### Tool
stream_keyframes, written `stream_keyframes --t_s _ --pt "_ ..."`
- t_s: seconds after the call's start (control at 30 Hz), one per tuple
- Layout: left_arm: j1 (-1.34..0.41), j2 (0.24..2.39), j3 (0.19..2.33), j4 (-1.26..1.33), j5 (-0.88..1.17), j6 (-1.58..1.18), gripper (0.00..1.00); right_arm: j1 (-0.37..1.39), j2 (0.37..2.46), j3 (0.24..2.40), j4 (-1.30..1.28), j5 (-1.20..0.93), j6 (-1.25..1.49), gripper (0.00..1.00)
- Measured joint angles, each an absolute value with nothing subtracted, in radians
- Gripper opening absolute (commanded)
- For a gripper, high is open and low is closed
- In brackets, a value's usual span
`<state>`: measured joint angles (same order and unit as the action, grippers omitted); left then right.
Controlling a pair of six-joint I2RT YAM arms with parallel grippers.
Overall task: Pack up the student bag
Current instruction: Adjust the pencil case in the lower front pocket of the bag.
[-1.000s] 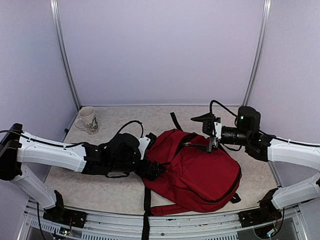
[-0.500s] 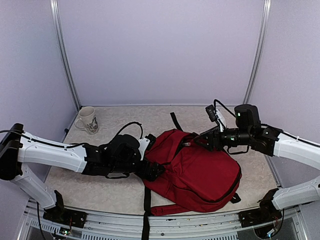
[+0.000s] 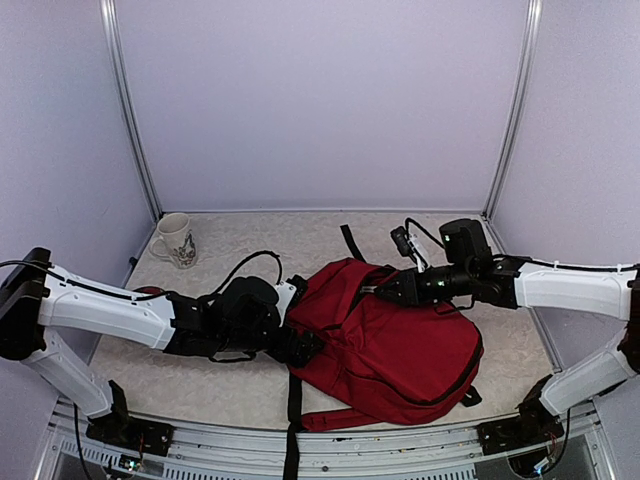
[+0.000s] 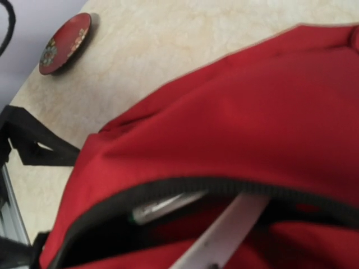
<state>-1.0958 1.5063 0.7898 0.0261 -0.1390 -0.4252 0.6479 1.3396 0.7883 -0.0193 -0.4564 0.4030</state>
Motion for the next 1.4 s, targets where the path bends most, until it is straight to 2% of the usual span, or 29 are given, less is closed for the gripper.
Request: stream_keyframes --t_s 0.33,0.53,0.8,0.97,1.1,1.3,1.4 --pt "-1.096 1.506 0.788 0.028 -0.147 -0.422 0.98 0.648 1.506 0.839 0.105 -0.4 0.45 0.09" --pt "-1.096 1.506 0.769 0.031 -0.146 -0.421 0.98 0.662 1.545 0.843 0.146 -0.391 0.478 0.19" --pt "-1.096 1.505 0.76 0.041 -0.146 -0.422 0.98 0.807 1.545 0.859 0.164 -0.307 0.507 0.29" --pt "-1.096 1.485 0.745 0.046 -0.145 -0.422 0.98 0.849 1.544 0.894 0.151 -0.289 0.511 0.39" --pt "-1.096 1.452 0.721 0.056 -0.145 -0.426 0.95 0.854 1.503 0.898 0.072 -0.251 0.501 0.44" --pt "-1.096 1.433 0.704 0.062 -0.139 -0.431 0.91 0.855 1.332 0.908 -0.11 -0.173 0.422 0.49" --pt "-1.096 1.43 0.701 0.063 -0.139 -0.438 0.91 0.855 1.281 0.945 -0.205 -0.185 0.362 0.48"
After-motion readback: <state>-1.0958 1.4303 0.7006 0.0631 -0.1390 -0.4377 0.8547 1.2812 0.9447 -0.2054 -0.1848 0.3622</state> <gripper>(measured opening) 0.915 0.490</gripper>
